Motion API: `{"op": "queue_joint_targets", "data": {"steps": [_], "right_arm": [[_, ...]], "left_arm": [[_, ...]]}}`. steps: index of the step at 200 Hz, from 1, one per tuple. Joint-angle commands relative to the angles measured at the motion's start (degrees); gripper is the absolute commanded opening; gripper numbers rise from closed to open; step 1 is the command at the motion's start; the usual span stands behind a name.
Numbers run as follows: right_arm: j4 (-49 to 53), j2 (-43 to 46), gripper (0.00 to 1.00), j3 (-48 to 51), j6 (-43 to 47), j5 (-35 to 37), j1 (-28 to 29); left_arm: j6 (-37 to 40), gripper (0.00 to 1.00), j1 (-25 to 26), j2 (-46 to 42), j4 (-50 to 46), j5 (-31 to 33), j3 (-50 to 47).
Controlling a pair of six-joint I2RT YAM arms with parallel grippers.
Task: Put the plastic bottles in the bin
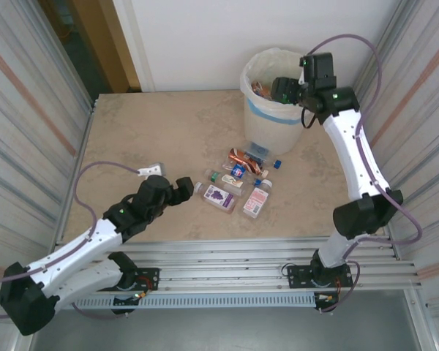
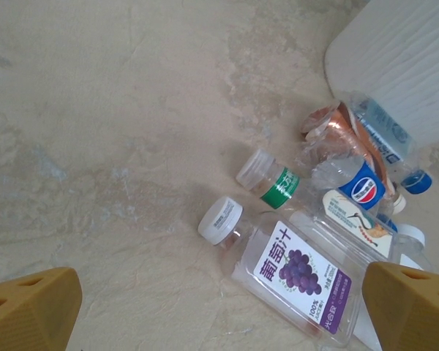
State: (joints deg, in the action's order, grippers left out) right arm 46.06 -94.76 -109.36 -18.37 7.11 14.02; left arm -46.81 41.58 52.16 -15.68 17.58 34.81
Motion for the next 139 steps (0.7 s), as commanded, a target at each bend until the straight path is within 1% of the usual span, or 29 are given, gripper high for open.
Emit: {"op": "queue_joint_targets", "data": {"steps": [1,34,63,110,139], "right_arm": [[-3.93,7.43,0.98,8.83,-0.08,5.05,0.30],[-6.46,18.18,0.98,22.82,-3.41,7.09,0.56],[-5.43,24.33,0.98,31.21,-5.08,7.85,0.59],[-3.54,28.17,0.98,40.20,-6.90,7.48,0.57],[-3.35,28.45,0.98,43.20,-8.47,7.24,0.56]], "left_arm": [[-3.79,0.99,0.43,3.60,-1.28,-1.09,1.87],[-8.85,0.98,3.31,10.75,-2.20,-0.30,4.94],[-14.85,0.97,6.50,16.67,-4.88,1.34,8.41],[-24.03,0.96,11.41,23.63,-6.69,3.68,12.35],[-28.15,0.94,12.37,26.91,-6.69,3.36,13.55]]}}
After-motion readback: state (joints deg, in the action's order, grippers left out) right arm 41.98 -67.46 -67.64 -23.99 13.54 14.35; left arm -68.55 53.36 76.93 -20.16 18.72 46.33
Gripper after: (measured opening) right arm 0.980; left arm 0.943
